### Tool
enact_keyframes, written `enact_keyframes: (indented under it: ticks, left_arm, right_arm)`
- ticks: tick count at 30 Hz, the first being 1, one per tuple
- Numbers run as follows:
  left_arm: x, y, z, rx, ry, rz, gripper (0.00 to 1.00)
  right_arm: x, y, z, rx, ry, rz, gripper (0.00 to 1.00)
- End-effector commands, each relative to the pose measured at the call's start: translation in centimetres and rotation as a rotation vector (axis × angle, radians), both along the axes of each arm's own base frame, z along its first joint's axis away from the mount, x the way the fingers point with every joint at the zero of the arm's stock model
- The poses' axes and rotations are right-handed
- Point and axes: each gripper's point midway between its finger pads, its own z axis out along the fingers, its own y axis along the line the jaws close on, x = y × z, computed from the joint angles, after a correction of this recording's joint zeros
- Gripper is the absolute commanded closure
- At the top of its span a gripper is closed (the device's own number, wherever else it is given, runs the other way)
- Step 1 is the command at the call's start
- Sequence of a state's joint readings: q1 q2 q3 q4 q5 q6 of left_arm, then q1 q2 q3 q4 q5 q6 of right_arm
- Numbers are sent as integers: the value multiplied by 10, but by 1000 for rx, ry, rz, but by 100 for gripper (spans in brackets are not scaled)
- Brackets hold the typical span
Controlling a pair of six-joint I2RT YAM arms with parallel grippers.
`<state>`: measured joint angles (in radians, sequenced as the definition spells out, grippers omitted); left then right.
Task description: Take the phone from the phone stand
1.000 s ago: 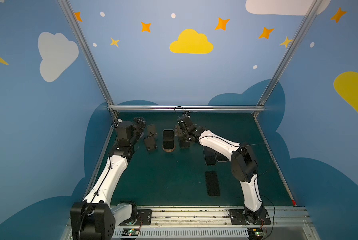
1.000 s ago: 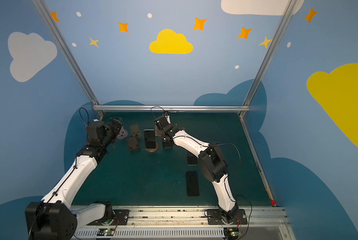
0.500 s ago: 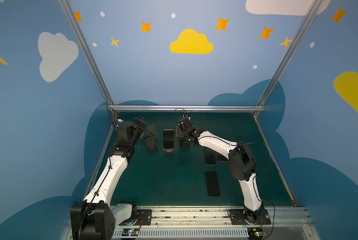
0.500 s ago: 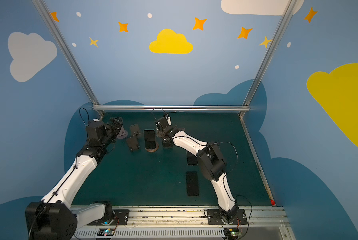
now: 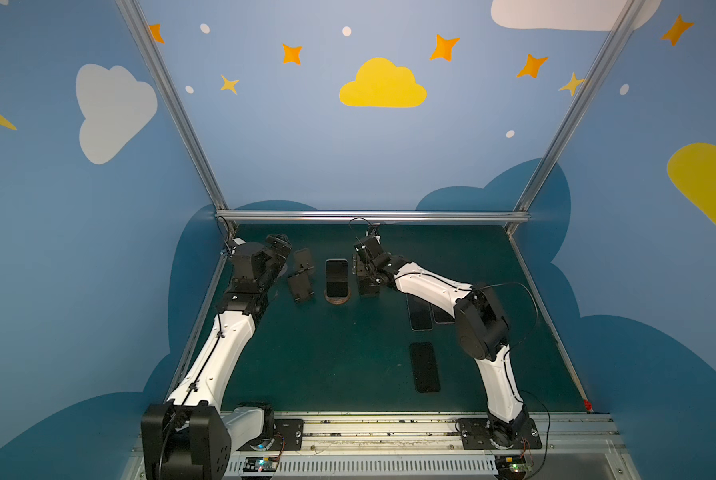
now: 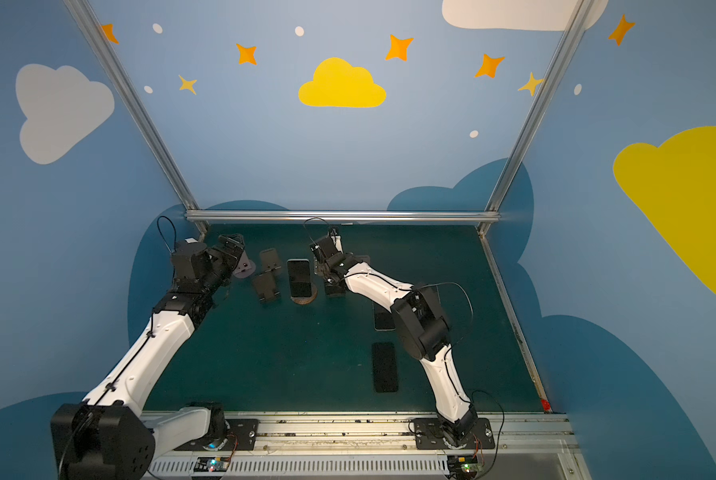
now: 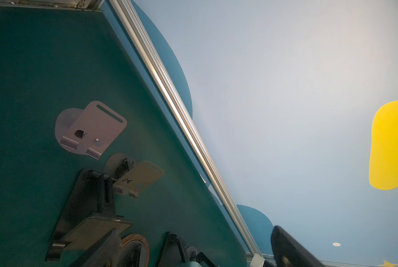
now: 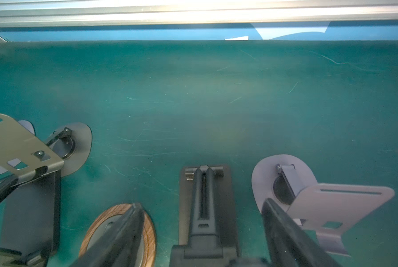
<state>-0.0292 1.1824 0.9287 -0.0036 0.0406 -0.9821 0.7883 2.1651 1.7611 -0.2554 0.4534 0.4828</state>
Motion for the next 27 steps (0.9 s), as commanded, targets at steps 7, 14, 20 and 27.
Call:
enact_keyframes:
  ticks: [7,14,20,27]
  left_arm:
    - [1,0,1,-3,-13,-6,0]
    - [2,-2,1,-8,-19,-18,0]
    - [3,-7,8,7,-39,-45,0]
    - [5,-12,7,-4,-43,-69,0]
  right_arm:
    - [-4,2,18,-8,-60,33,29]
    - [-10,1,49,23,-112,59,31]
    - [-15,0,69,46,-142,75,32]
    - [-19,-1,83,54,-159,93,33]
